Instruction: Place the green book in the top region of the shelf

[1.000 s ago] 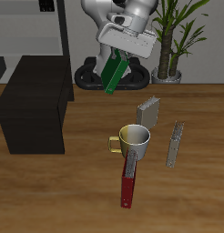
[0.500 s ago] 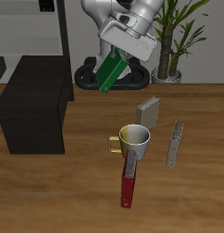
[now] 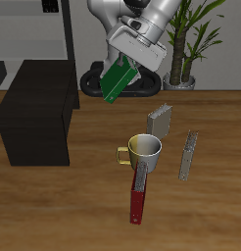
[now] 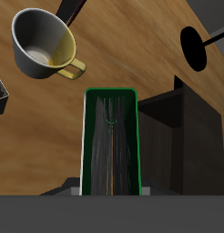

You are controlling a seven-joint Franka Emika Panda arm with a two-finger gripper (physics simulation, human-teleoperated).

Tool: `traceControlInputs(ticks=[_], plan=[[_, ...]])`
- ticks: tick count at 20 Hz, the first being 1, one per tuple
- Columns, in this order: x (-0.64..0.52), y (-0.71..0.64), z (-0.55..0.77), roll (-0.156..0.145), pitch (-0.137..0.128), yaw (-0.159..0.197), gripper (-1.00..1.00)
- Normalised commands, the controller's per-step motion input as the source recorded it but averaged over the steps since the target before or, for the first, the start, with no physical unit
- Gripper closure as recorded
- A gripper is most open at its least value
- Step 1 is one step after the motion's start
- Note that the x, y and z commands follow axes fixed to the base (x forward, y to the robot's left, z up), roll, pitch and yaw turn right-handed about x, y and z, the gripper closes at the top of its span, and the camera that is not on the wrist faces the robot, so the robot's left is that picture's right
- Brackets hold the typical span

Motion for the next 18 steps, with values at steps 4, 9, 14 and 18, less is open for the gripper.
traceControlInputs(ticks=[4,9,14,18], plan=[[0.15,-0.07,-0.2,-0.047,-0.004,0.051,1.0],[0.11,0.01,-0.22,-0.029,0.017,0.032,1.0],[-0.02,0.08,-0.19,-0.03,-0.008,0.04,1.0],[-0.02,0.17,-0.28,-0.038,0.008,0.057,1.0]])
